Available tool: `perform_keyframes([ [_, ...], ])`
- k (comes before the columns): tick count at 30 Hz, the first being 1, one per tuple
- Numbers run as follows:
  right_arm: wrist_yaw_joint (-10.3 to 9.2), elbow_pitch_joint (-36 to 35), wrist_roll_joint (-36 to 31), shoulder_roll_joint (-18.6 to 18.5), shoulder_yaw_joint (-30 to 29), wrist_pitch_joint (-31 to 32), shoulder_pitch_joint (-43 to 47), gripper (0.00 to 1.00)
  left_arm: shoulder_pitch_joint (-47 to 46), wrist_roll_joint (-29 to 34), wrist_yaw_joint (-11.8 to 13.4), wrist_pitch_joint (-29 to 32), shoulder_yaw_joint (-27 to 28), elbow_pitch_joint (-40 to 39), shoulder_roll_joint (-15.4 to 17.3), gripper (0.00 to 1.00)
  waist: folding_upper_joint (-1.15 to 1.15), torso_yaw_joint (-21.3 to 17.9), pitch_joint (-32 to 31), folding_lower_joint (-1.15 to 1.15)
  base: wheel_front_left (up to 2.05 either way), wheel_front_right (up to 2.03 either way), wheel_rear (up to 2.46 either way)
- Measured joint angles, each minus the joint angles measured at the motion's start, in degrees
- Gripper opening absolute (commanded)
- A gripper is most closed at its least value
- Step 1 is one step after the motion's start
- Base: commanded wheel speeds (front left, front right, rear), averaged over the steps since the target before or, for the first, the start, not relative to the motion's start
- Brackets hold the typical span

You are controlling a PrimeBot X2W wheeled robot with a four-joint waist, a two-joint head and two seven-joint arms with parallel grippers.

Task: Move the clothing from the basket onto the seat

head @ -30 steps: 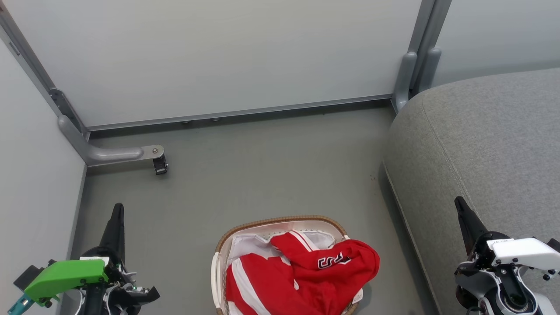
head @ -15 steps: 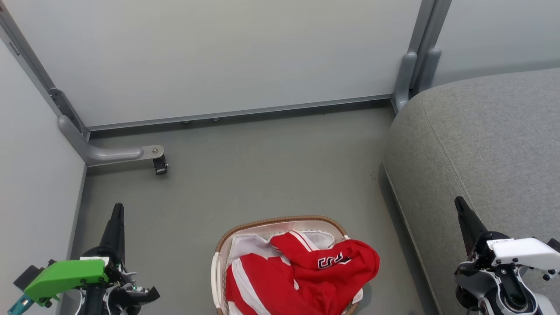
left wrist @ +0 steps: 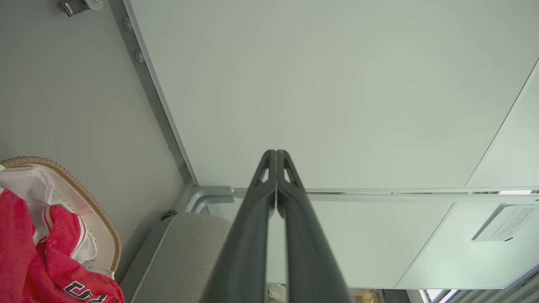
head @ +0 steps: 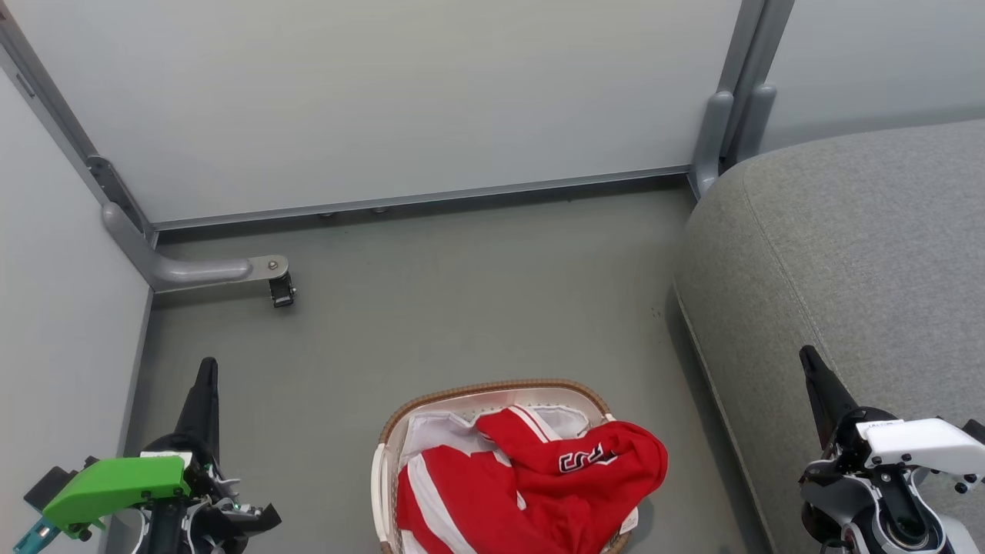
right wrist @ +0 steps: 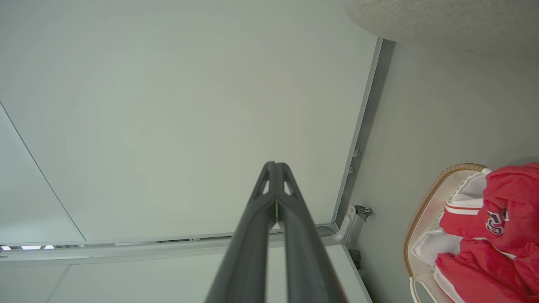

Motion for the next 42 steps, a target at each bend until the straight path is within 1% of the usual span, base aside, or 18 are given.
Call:
perform_keyframes([
  [3, 0.00, 0.0, 0.0, 0.0, 0.0, 0.0, 0.0, 0.00, 0.0, 0.0, 0.0, 0.0, 0.0, 0.0, 0.0, 0.00, 0.00, 0.0, 0.0, 0.00, 0.00, 0.00, 0.00],
  [4, 0.00, 0.1, 0.0, 0.0, 0.0, 0.0, 0.0, 1.00, 0.0, 0.0, 0.0, 0.0, 0.0, 0.1, 0.0, 1.00, 0.00, 0.0, 0.0, 0.00, 0.00, 0.00, 0.00],
  [9, -0.02, 2.2, 0.0, 0.7, 0.2, 0.0, 1.4, 1.00, 1.8, 0.0, 0.1, -0.1, -0.2, 2.4, -0.5, 1.00, 0.00, 0.0, 0.0, 0.00, 0.00, 0.00, 0.00],
  [12, -0.02, 1.9, -0.2, 0.5, 0.4, -0.1, 1.6, 1.00, 1.9, 0.4, 0.1, -1.0, -0.6, 2.7, -0.6, 1.00, 0.00, 0.0, 0.0, 0.00, 0.00, 0.00, 0.00],
  [15, -0.02, 1.3, -1.1, -0.1, 1.1, -1.0, 1.6, 1.00, 1.9, 2.1, 0.1, -1.8, -1.1, 2.8, -0.5, 1.00, 0.00, 0.0, 0.1, 0.00, 0.00, 0.00, 0.00],
  [18, -0.02, 1.1, -3.1, -1.4, 2.6, -2.3, 1.5, 1.00, 1.9, 5.1, 0.1, -2.7, -1.3, 2.9, -0.4, 1.00, 0.00, 0.0, 0.1, 0.00, 0.00, 0.00, 0.00],
  [23, -0.02, 1.1, -7.8, -3.3, 5.0, -3.9, 1.0, 1.00, 1.9, 11.8, 0.1, -4.0, -1.9, 2.9, -0.3, 1.00, 0.00, 0.0, 0.2, 0.00, 0.00, 0.00, 0.00],
  [30, -0.02, 0.5, -15.6, -4.7, 6.9, -5.7, 0.4, 1.00, 1.9, 20.8, 0.1, -5.7, -3.4, 2.8, 0.0, 1.00, 0.00, 0.0, 0.3, 0.00, 0.00, 0.00, 0.00],
  [34, -0.02, 0.2, -20.0, -5.6, 8.3, -6.6, -0.1, 1.00, 1.9, 24.8, 0.1, -6.6, -4.1, 3.0, 0.2, 1.00, 0.00, 0.0, 0.3, 0.00, 0.00, 0.00, 0.00],
  [42, -0.02, 0.1, -26.7, -7.0, 10.6, -8.2, -0.7, 1.00, 1.9, 34.3, 0.1, -8.4, -5.2, 2.9, 0.7, 1.00, 0.00, 0.1, 0.4, 0.00, 0.00, 0.00, 0.00],
])
